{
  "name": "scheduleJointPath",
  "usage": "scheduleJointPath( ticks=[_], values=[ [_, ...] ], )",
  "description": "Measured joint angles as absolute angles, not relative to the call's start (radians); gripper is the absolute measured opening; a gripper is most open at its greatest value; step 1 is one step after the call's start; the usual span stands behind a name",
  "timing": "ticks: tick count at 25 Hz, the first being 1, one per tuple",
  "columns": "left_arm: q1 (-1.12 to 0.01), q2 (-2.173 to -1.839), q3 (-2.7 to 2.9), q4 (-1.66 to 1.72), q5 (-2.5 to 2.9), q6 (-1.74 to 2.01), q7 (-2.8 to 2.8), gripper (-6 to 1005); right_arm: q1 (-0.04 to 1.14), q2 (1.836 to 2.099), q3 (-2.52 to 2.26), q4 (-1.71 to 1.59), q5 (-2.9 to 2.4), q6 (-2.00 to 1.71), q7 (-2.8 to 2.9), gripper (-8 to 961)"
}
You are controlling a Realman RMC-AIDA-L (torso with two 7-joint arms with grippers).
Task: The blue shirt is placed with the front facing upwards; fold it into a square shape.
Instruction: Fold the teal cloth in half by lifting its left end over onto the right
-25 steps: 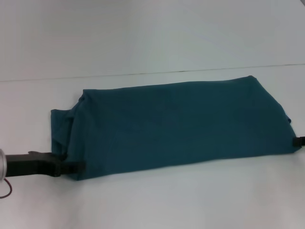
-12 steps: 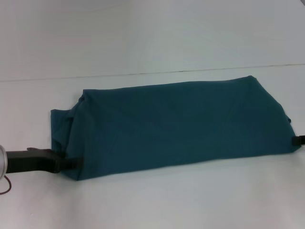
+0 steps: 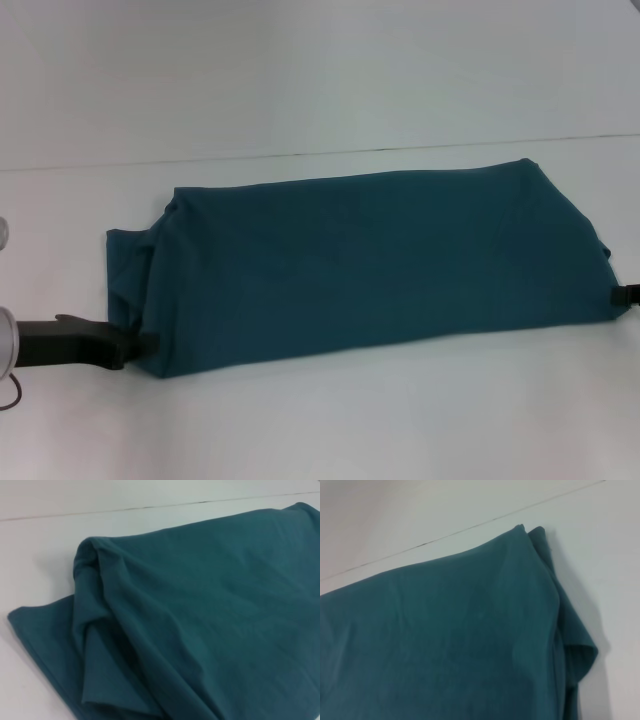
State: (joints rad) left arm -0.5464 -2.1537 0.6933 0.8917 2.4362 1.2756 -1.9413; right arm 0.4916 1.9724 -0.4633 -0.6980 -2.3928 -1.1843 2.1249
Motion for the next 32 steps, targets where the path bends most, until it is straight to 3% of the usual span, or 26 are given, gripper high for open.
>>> scheduleJointPath(
  ticks=[4,10,16,32],
  values=[
    [-0.548,-2.153,0.695,0.898,2.437,1.275,-1.943,318,0.489,1.972,-0.463,-0.698,-2.392,-1.184,2.124,21],
    [-0.549,-2.152,0.695,0.899,2.437,1.273,-1.943,99,0.488,1.972,-0.463,-0.698,-2.391,-1.184,2.121,25],
    [-0.547,-2.148,0.688,0.911,2.437,1.274,-1.946,7,0.476,1.971,-0.463,-0.698,-2.385,-1.187,2.117,29],
    [-0.53,-2.139,0.675,0.943,2.451,1.297,-1.961,11,0.398,1.978,-0.452,-0.701,-2.305,-1.248,2.063,38]
  ],
)
